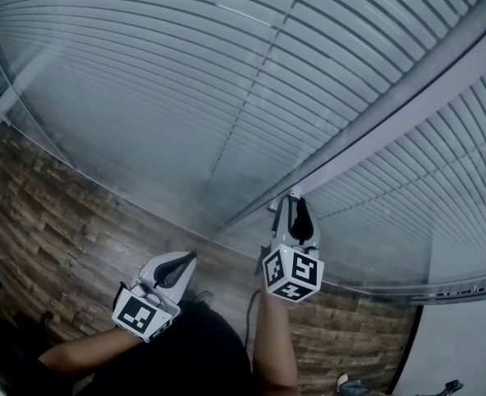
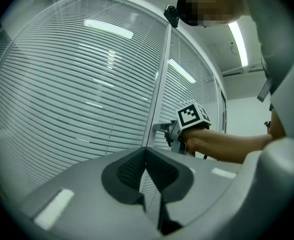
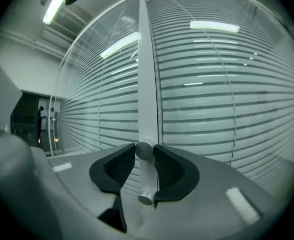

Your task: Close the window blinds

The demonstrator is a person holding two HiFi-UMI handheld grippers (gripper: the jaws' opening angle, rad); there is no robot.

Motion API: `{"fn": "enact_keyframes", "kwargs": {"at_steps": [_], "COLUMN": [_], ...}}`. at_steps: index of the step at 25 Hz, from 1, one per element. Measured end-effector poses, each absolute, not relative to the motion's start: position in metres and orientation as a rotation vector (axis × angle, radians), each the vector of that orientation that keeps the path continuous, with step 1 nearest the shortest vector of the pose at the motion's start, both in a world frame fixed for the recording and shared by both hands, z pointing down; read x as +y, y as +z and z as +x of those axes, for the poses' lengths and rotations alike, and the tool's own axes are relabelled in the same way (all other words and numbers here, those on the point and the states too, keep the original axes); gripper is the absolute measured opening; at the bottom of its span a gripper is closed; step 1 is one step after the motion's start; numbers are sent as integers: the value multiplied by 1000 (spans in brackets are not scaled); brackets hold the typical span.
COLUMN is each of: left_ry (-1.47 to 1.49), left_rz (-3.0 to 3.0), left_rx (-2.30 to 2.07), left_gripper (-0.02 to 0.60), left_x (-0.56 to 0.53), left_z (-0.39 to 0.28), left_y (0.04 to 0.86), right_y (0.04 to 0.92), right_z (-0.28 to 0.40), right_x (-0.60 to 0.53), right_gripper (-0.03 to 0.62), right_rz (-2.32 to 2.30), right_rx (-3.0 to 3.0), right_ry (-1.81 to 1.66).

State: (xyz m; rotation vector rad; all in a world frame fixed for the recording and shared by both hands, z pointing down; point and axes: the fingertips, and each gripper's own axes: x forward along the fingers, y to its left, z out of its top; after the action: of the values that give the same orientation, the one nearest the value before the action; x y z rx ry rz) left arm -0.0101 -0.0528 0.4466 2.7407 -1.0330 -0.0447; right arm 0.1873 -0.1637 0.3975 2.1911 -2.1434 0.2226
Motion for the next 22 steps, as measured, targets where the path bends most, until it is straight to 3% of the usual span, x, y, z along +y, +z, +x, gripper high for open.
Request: {"fn": "enact_keyframes", "kwargs": {"at_steps": [12, 22], "left_ry": [-61, -60], "left_rz": [2736, 2769], "left_rx": [-1031, -987], "left_gripper": [-2, -2], "left_x": [-53, -46], "left_z": [-7, 6], "left_y": [447, 442], "right_y": [399, 399], "right_z": [178, 179], "right_x": [-164, -161], "right_gripper": [127, 129], "right_rz": [1811, 1678], "right_rx": [-1758, -1675], "right_ry": [-304, -421]}}
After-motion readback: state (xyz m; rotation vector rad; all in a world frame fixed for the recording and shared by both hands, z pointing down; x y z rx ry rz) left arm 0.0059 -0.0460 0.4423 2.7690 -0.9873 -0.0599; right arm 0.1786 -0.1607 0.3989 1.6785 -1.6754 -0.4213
